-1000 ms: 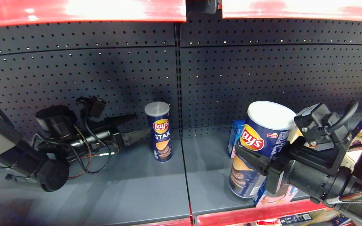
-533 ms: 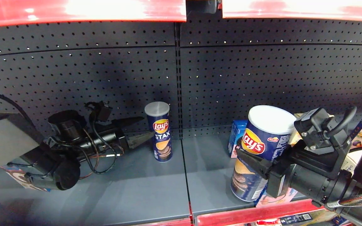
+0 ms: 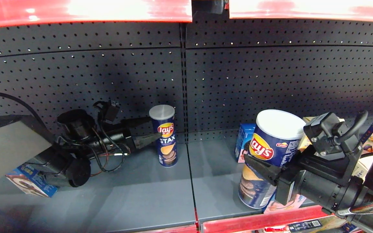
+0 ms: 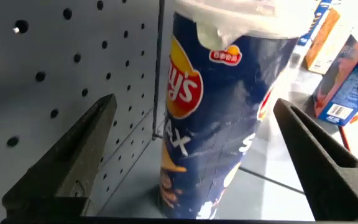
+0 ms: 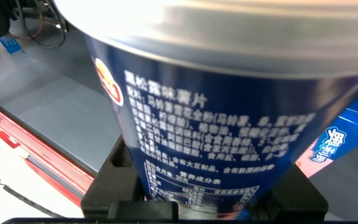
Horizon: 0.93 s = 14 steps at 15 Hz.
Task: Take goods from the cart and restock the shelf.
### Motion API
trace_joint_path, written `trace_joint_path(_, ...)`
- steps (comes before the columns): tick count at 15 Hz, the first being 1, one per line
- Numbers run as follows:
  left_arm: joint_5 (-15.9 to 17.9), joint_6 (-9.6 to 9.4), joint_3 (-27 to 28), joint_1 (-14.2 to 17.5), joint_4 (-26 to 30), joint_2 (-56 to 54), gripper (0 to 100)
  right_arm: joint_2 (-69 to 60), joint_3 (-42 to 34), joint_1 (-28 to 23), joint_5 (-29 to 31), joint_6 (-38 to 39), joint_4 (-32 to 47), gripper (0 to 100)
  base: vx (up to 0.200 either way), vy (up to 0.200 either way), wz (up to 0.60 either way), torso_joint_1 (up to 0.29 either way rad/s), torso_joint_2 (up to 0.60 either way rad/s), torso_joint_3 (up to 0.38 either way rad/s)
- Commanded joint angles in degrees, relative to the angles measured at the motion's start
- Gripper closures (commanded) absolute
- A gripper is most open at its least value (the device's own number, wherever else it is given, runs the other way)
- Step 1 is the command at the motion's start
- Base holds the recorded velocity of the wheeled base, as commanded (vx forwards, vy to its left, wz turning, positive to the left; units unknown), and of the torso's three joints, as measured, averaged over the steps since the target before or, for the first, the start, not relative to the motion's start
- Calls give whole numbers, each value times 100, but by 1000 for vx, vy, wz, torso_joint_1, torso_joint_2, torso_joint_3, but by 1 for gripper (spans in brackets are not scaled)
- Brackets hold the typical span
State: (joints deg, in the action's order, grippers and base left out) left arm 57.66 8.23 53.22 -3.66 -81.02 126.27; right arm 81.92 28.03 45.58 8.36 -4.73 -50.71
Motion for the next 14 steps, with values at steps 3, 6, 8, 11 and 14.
trace_joint_path(3, 254, 30, 100, -100, -2, 108, 0, -1, 1, 3, -1, -2, 0, 100, 0, 0, 0, 0, 0, 0)
trace_joint_path(6, 263, 65, 223, -232, -2, 196, 0, -1, 10, 3, -1, -2, 0, 100, 0, 0, 0, 0, 0, 0)
trace_joint_path(8, 298, 65, 443, -320, 34, 310, 0, -1, 10, -5, -1, -2, 0, 100, 0, 0, 0, 0, 0, 0)
trace_joint_path(11, 386, 249, 672, -408, 60, 372, 0, 8, 10, -40, -10, 42, 0, 100, 0, 0, 0, 0, 0, 0)
trace_joint_path(14, 386, 258, 681, -513, 69, 381, 0, 26, 19, -40, -28, 51, 0, 100, 0, 0, 0, 0, 0, 0)
